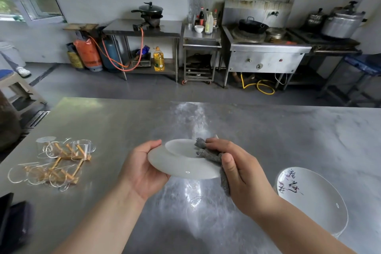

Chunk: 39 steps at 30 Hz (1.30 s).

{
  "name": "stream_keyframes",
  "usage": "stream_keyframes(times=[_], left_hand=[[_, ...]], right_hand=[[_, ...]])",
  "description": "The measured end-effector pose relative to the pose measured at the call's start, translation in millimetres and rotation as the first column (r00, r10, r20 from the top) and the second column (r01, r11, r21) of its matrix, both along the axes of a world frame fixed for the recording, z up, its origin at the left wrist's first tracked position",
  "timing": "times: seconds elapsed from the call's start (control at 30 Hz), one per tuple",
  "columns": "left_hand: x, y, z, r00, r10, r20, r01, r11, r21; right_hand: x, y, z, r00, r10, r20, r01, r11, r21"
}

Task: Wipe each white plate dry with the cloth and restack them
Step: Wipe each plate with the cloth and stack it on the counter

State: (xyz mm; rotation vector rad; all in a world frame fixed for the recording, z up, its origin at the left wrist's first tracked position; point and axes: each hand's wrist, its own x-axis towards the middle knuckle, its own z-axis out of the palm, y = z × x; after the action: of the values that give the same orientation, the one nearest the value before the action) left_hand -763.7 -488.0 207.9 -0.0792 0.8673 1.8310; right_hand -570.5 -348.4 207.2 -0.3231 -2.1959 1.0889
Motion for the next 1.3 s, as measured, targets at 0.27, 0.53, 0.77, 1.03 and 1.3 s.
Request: stream_keyframes(times=[0.27, 0.53, 0.77, 1.03, 1.3], left_hand=[[34.6, 5.6, 11.1, 0.966, -0.237, -0.101, 0.249, 0.959, 0.137], [33.4, 2.5, 22.4, 0.972, -0.077, -0.224, 0.114, 0.981, 0.157], [52.7, 14.8, 22.2, 0.966, -0.129, -0.223, 0.165, 0.975, 0.150], [31.1, 10.1, 27.8, 0.944, -0.115, -0.309, 0.185, 0.960, 0.209], [38.4, 0.5, 20.8, 0.908, -0.191, -0.373, 0.302, 0.915, 0.267]], right_hand=[[-14.0, -15.8, 22.6, 0.928, 0.025, 0.373, -0.154, 0.935, 0.319], [-6.4, -6.5, 27.0, 0.871, -0.096, 0.482, -0.171, 0.861, 0.479], [-17.1, -15.0, 30.3, 0.946, 0.110, 0.305, -0.262, 0.811, 0.523], [-9.6, -1.9, 21.8, 0.938, -0.045, 0.344, -0.117, 0.892, 0.437], [-48.5, 11.8, 68.8, 0.979, -0.024, 0.203, -0.085, 0.857, 0.509]])
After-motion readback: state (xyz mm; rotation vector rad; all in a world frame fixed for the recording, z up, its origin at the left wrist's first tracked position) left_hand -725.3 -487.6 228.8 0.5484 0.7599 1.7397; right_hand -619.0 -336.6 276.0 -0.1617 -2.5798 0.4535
